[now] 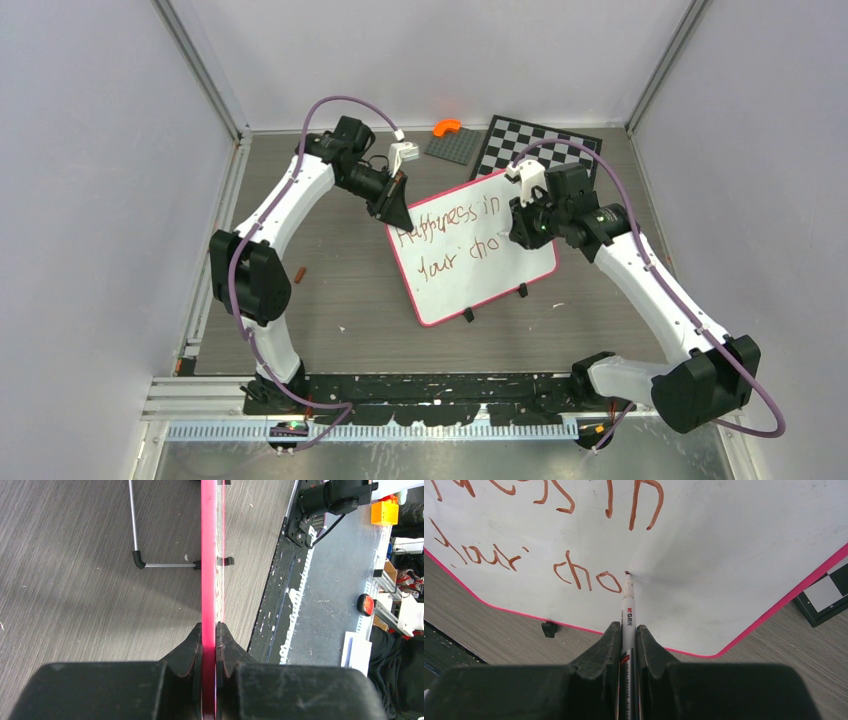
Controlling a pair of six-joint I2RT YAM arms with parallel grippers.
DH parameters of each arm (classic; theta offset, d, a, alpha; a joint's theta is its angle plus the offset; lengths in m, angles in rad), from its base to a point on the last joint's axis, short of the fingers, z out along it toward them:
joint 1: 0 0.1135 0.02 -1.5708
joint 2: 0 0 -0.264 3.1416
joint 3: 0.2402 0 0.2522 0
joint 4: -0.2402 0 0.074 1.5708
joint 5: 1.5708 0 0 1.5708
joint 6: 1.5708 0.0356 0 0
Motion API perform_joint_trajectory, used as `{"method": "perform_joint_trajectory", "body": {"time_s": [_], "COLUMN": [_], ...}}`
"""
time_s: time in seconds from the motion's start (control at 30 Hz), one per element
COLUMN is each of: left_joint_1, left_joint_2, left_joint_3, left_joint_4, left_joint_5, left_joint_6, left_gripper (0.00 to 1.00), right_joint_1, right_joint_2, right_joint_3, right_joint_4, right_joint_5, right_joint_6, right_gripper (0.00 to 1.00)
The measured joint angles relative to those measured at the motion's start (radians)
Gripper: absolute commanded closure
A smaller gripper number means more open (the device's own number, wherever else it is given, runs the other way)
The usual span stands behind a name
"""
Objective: Write a sentence on the whiteboard
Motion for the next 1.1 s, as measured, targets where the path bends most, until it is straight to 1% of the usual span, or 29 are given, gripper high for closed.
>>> {"method": "perform_joint_trajectory", "body": {"time_s": [0.43,0.77,1.1], "left_joint_1": [0.0,0.0,0.0], "left_joint_2": [0.0,0.0,0.0], "left_joint_3": [0.0,0.0,0.0], "left_joint_4": [0.0,0.0,0.0], "left_joint_5": [0.0,-0.001,-0.005], "left_joint_6": [0.003,-0.002,-0.012], "left_gripper": [1.0,1.0,1.0], "right_joint_1": [0.0,0.0,0.0], "right_joint_2": [-0.026,0.005,-0.001], "right_joint_3": [-0.019,-0.025,-0.089], "right_joint_4": [-0.022,-0.013,-0.02], "right_joint_5": [-0.001,0.0,0.003], "right_joint_6": [-0.005,-0.005,-0.005], "right_gripper": [1.0,1.0,1.0]}}
